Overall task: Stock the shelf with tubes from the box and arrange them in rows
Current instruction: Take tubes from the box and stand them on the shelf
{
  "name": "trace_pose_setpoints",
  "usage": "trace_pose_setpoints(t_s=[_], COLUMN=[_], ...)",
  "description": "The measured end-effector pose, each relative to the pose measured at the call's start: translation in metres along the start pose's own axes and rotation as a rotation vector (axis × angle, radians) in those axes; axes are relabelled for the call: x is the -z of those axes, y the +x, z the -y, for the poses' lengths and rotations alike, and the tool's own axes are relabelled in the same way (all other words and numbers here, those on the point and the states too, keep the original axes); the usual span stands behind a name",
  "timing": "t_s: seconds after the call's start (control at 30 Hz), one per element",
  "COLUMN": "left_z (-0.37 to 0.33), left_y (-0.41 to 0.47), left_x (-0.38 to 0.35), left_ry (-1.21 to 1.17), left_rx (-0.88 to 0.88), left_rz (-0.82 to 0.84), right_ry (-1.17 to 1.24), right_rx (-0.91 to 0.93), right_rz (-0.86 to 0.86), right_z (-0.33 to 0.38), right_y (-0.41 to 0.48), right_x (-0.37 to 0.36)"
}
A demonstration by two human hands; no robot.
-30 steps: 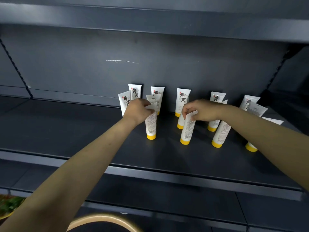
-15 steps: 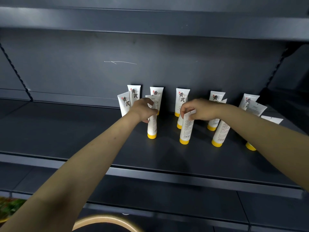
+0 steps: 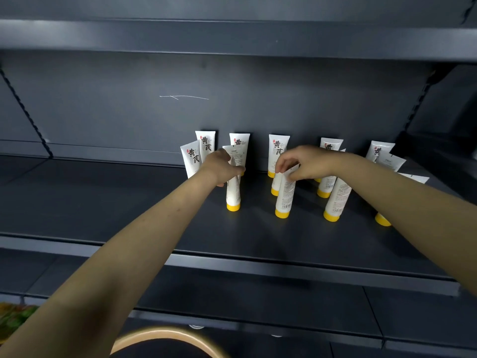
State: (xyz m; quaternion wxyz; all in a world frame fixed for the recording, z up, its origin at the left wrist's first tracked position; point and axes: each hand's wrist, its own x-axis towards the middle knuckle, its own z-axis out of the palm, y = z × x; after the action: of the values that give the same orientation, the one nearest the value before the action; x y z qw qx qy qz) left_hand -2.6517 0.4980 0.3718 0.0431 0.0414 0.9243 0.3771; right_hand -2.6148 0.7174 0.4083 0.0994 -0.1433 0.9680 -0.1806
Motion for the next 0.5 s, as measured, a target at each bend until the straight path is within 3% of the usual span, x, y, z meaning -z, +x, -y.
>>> trace_pose_setpoints(t_s=[0.27, 0.5], left_z=[-0.01, -0.038], left_y=[-0.035, -0.115], left_x=[0.035, 0.057], left_ry=[0.406, 0.576], left_rx=[-0.156, -0.183], left_rz=[0.025, 0.123], right_ry=[-0.182, -0.377], right_rx=[-0.014, -0.071], right_rz=[-0.095, 0.001], right_z=[0.044, 0.088], right_y=[-0.033, -0.095], right_x=[0.02, 0.033])
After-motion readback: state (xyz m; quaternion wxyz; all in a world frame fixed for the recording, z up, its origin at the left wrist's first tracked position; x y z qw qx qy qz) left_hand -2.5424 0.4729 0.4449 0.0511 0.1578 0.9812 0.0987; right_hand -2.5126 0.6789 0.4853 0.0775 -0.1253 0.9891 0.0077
